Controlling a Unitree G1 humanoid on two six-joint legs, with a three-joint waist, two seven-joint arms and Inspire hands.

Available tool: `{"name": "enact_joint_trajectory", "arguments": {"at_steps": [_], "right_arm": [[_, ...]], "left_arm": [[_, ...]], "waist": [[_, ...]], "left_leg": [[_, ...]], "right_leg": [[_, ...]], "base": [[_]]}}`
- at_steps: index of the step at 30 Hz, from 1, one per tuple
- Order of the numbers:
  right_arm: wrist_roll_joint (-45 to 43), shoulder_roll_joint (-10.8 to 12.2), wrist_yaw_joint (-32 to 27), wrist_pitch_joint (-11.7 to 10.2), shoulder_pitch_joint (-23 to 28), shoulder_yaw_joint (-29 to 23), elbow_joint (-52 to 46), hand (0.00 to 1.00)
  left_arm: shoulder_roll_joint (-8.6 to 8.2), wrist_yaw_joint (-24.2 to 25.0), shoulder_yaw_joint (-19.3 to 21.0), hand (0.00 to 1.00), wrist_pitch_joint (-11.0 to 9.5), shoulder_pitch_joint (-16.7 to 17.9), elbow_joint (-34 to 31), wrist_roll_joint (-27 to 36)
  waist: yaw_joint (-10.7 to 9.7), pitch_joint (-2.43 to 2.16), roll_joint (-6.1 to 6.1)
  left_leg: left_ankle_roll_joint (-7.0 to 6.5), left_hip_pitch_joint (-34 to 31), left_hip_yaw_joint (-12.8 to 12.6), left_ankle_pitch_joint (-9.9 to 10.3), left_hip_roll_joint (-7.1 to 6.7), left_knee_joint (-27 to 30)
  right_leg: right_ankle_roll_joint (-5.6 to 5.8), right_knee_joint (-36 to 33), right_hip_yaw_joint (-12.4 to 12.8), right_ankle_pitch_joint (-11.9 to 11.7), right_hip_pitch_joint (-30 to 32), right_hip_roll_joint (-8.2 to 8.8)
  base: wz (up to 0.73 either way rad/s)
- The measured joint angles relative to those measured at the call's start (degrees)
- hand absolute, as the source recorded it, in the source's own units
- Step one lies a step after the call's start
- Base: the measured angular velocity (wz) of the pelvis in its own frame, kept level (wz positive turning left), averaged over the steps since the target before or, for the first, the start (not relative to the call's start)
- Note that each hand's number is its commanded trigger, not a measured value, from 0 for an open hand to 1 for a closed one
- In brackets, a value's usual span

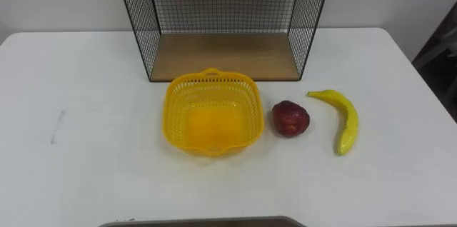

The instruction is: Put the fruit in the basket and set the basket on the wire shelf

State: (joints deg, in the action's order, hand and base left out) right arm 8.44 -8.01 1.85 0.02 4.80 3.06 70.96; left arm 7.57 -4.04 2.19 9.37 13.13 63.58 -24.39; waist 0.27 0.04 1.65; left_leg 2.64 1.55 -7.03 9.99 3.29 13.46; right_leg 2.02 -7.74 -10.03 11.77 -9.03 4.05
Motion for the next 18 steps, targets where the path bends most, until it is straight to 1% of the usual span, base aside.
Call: {"name": "enact_joint_trajectory", "arguments": {"at_steps": [3,7,10,13,15,17,18], "right_arm": [[-0.09,0.0,-0.18,-0.01,-0.05,-0.11,0.09,0.0],[-0.76,-0.01,-0.51,-0.06,-0.08,-0.56,0.13,0.0],[-1.12,0.02,-1.53,-0.19,-0.08,-0.52,0.09,0.0],[-0.75,0.02,-2.35,-0.17,-0.1,-0.51,0.12,0.0],[0.88,0.02,-2.61,-0.02,-0.09,-0.37,0.11,0.0],[6.53,0.17,-3.13,0.12,0.23,-0.46,0.11,0.0],[7.88,0.17,-3.22,0.15,0.3,-0.48,0.11,0.0]], "left_arm": [[0.0,-0.01,0.0,0.0,-0.11,-0.29,0.49,0.03],[0.0,-0.05,0.01,0.0,-0.25,-0.24,0.55,0.07],[0.0,-0.32,0.07,0.0,-0.86,-0.21,0.5,0.06],[-0.03,-0.58,1.29,0.0,-1.42,-0.45,0.43,0.04],[-0.08,-1.29,1.46,0.0,-1.6,-0.47,0.43,0.08],[-0.1,-2.32,1.57,0.0,-2.3,-0.45,0.49,0.23],[-0.1,-2.55,1.6,0.0,-2.34,-0.48,0.5,0.25]], "waist": [[-0.03,-0.07,-0.18],[-0.02,0.0,-0.22],[0.06,0.04,-0.34],[0.06,0.04,-0.41],[0.14,0.06,-0.4],[0.08,0.03,-0.24],[0.07,0.05,-0.19]], "left_leg": [[0.0,0.01,0.01,0.0,0.0,0.08],[-0.01,0.04,-0.01,-0.01,0.0,0.13],[-0.01,0.07,-0.14,0.0,0.0,0.08],[-0.02,0.1,-0.14,0.01,0.0,0.01],[-0.01,0.08,-0.24,0.01,0.0,-0.09],[-0.01,0.07,-0.35,0.01,0.01,-0.14],[-0.01,0.05,-0.35,0.01,0.01,-0.15]], "right_leg": [[0.0,-0.02,-0.07,0.0,-0.06,0.0],[0.0,-0.04,-0.01,0.0,-0.07,0.01],[0.01,-0.01,0.19,0.0,-0.04,0.01],[0.02,0.02,0.18,0.02,-0.02,0.01],[0.02,-0.06,0.25,0.02,0.06,0.02],[0.03,-0.08,0.33,0.01,0.06,0.01],[0.03,-0.07,0.33,0.01,0.06,0.01]], "base": [[0.0],[0.0],[0.0],[0.0],[0.0],[0.0],[0.0]]}}
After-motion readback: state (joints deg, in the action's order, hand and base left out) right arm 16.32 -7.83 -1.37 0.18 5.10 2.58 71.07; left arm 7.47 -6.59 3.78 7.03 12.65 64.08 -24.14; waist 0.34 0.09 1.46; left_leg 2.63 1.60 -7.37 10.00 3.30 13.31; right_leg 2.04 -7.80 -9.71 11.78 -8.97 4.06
